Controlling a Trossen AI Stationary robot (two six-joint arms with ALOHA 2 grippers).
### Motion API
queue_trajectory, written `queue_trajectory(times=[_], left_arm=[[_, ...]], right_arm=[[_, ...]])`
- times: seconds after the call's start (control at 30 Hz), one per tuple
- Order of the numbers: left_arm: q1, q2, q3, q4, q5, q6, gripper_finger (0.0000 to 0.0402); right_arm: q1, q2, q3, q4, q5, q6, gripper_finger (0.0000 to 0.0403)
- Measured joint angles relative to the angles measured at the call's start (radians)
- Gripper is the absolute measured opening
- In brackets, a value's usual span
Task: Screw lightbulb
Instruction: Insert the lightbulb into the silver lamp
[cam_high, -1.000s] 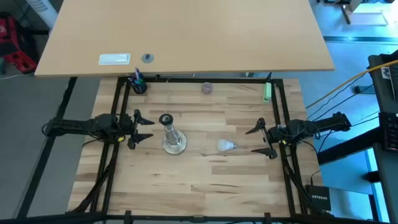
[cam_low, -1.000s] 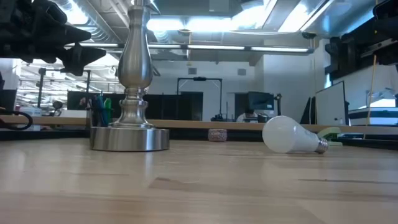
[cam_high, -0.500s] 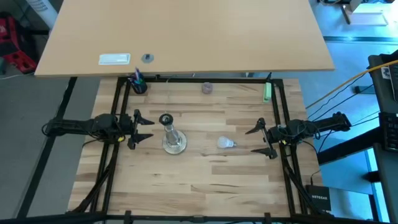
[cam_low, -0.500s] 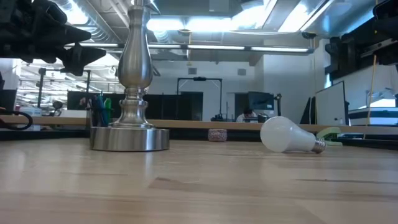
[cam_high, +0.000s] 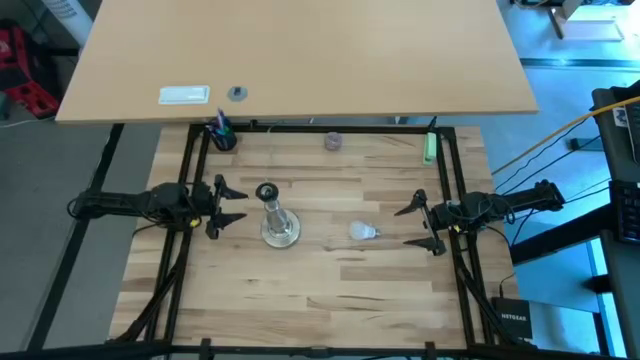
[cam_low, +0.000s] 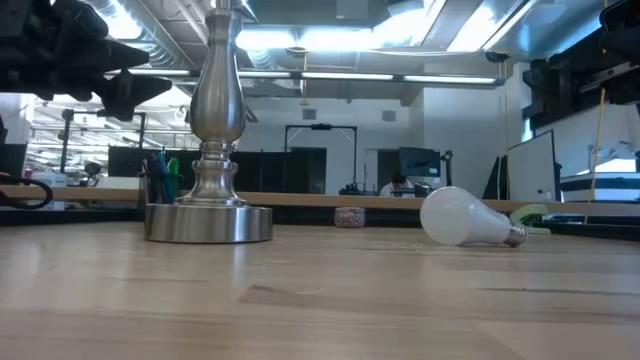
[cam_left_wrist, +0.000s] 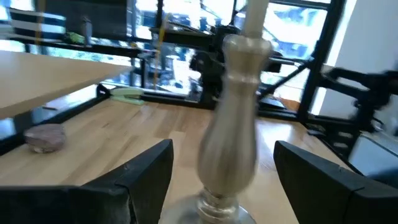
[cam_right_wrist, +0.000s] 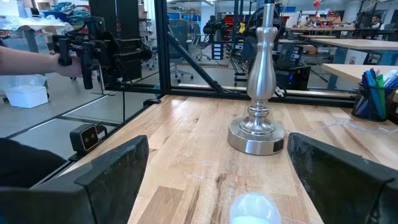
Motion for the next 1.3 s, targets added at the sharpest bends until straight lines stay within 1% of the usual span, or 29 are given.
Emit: queue_trajectory(times=[0.1,0.37,0.53,0.57,0.67,0.73,0.87,0.93,1.0,1.17,1.3], left_arm=[[0.0,-0.001,0.0,0.034,-0.012,-0.011,0.0266],[-0.002,-0.001,0.0,0.211,-0.011,-0.308,0.0266],[-0.002,-0.001,0.0,0.258,-0.036,-0.458,0.0266],[-0.002,-0.001,0.0,0.257,-0.026,-0.48,0.0266],[-0.005,0.0,0.001,0.256,0.05,-0.576,0.0266],[-0.021,0.001,0.01,0.25,0.076,-0.616,0.0266],[-0.098,0.037,0.08,0.254,0.093,-0.607,0.0266],[-0.143,0.095,0.135,0.254,0.086,-0.583,0.0266],[-0.189,0.184,0.198,0.254,0.073,-0.554,0.0266],[-0.309,0.497,0.391,0.248,0.056,-0.507,0.0266],[-0.419,0.733,0.576,0.171,0.052,-0.509,0.0266]], right_arm=[[0.0,0.0,0.0,0.0,0.0,0.0,0.0386],[0.0,0.0,0.0,0.0,0.0,0.0,0.0386],[0.0,0.0,0.0,0.0,0.0,0.0,0.0386],[0.0,0.0,0.0,0.0,0.0,0.0,0.0386],[0.0,0.0,0.0,0.0,0.0,0.0,0.0386],[0.0,0.0,0.0,0.0,0.0,0.001,0.0386],[0.0,0.0,0.0,0.009,0.015,0.0,0.0386],[0.0,0.0,0.0,0.012,0.018,0.001,0.0386],[0.0,0.0,0.0,0.016,0.017,0.002,0.0386],[0.0,0.0,0.0,0.018,0.003,0.003,0.0386],[0.0,0.0,0.0,0.019,0.0,0.003,0.0386]])
